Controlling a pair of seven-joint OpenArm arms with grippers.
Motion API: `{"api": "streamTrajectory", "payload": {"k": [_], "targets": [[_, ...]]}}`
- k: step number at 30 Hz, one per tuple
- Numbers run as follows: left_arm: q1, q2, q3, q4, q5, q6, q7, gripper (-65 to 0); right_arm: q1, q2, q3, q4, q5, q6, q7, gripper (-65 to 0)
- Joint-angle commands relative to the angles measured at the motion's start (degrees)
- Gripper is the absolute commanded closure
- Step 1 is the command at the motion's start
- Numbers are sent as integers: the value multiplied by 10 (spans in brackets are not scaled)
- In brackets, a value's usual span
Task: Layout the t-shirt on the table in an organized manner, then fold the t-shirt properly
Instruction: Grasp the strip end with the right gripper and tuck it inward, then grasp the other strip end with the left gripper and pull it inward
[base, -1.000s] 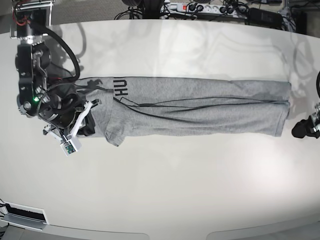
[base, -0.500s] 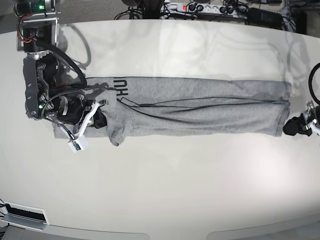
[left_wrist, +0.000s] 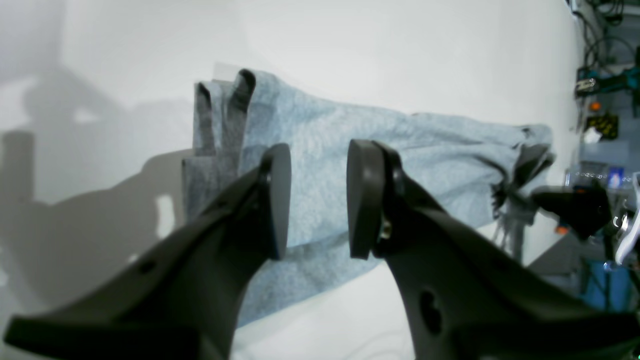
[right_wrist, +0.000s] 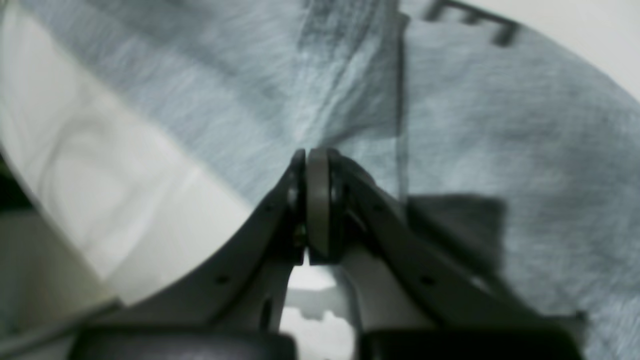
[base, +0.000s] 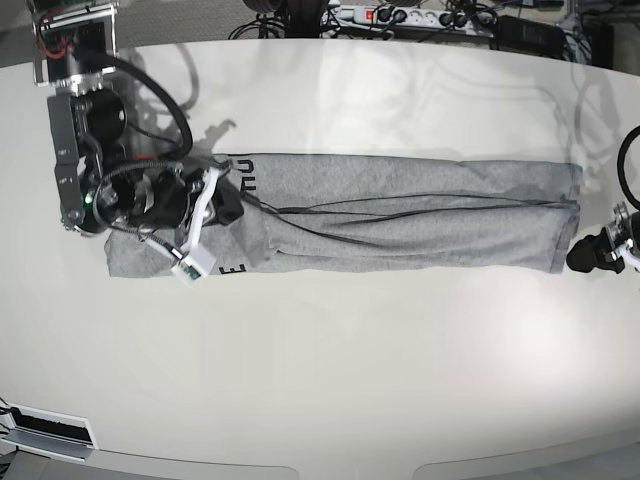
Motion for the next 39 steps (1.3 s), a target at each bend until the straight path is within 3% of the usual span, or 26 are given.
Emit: {"api": "streamTrajectory", "payload": {"k": [1, 6, 10, 11, 13, 15, 18, 22, 27, 39], "targets": [[-14, -17, -4, 8, -12, -5, -6, -196, 0, 17, -7, 37, 9, 5, 3, 0], [-14, -17, -4, 8, -12, -5, -6, -196, -32, 72, -48, 153, 2, 5, -15, 0], [-14, -21, -7, 8, -12, -5, -5, -196, -31, 94, -43, 172, -15, 5, 19, 0], [-14, -23, -12, 8, -12, -5, -3, -196, -31, 94, -39, 170, -39, -7, 46, 0], [-14, -24, -31, 8, -12, -5, 0, -197, -33, 94, -32, 160, -94, -68, 104, 0], [-14, -23, -51, 8, -12, -5, 8, -242, -33, 94, -30, 136, -133, -104, 148, 0], [-12, -25, -68, 8, -12, -5, 24, -369, -32, 90, -30, 75, -163, -108, 190, 0], [4, -26, -69, 8, -6, -5, 19, -388, -19, 69, -30, -19, -207, -99, 221, 0], [48, -23, -69, 8, 15, -5, -51, -388, 1, 54, -30, -110, -261, -105, 292, 0], [81, -3, -69, 8, 201, -5, -217, -388, 14, 44, -30, -143, -231, -81, 250, 0]]}}
